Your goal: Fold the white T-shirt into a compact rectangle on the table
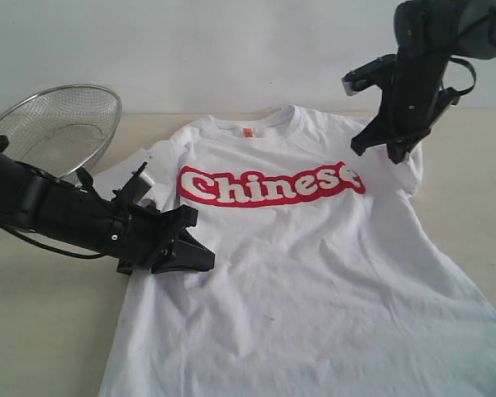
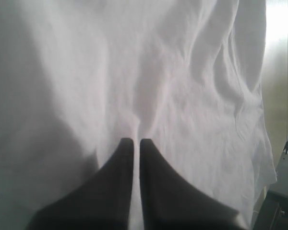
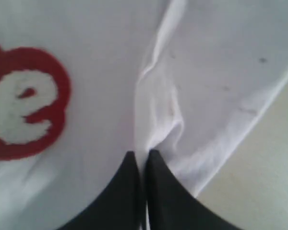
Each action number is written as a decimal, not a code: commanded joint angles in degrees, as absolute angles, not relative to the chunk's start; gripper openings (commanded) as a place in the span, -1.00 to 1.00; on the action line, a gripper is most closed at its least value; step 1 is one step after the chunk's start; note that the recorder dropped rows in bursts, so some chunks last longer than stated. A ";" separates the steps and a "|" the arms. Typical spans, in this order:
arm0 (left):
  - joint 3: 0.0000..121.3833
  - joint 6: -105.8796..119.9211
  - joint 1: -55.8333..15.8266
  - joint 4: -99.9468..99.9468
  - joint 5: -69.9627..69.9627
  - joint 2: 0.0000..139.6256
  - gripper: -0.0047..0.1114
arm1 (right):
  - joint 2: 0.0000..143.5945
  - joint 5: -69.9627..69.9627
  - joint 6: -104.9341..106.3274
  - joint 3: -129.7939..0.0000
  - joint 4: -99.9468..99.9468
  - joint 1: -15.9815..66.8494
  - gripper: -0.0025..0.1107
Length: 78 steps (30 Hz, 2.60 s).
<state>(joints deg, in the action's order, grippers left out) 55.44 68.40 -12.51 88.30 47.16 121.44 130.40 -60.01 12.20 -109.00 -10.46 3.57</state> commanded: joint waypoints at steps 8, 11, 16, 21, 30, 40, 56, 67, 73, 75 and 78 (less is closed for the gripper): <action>55.40 68.04 -12.71 87.39 47.37 122.29 -0.84 | 129.81 -53.65 5.74 -109.27 -9.91 8.86 -0.96; 55.40 68.04 -12.71 87.39 47.37 122.29 -0.84 | 129.81 -51.43 3.19 -109.27 -9.91 8.86 -0.96; 55.40 68.04 -12.71 86.76 47.37 122.29 -0.84 | 129.68 -50.55 1.99 -109.27 -12.47 8.61 -0.96; 55.40 67.27 -12.71 86.27 47.37 122.29 -0.84 | 129.57 -52.58 -7.84 -109.27 -20.83 6.08 -0.96; 55.40 67.26 -12.71 86.05 47.37 122.29 -0.84 | 129.57 -52.87 -8.75 -109.27 -7.74 -4.02 -0.96; 55.40 66.84 -12.71 85.93 47.37 122.29 -0.84 | 129.94 -55.06 -4.31 -109.27 1.57 -12.67 -0.96; 55.40 66.56 -12.71 85.92 47.37 122.29 -0.84 | 129.83 -56.22 22.72 -109.27 24.29 -6.62 -0.96; 55.40 66.44 -12.71 85.84 48.11 122.29 -0.84 | 129.83 -57.76 0.97 -109.27 -9.39 -6.29 -0.96; 55.40 66.44 -12.71 85.84 48.11 122.29 -0.84 | 129.83 -58.53 3.93 -109.27 -10.89 -6.29 -0.72; 55.40 66.44 -12.71 85.84 48.11 122.29 -0.84 | 129.83 -58.53 4.69 -109.27 -11.00 -6.29 -0.46; 55.40 66.44 -12.71 85.84 48.00 122.29 -0.84 | 129.83 -58.79 5.11 -109.27 -11.09 -6.29 0.01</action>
<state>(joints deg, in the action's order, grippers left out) 55.44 67.14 -12.51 86.80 48.40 121.44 130.40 -58.30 4.29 -109.00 -10.34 -6.18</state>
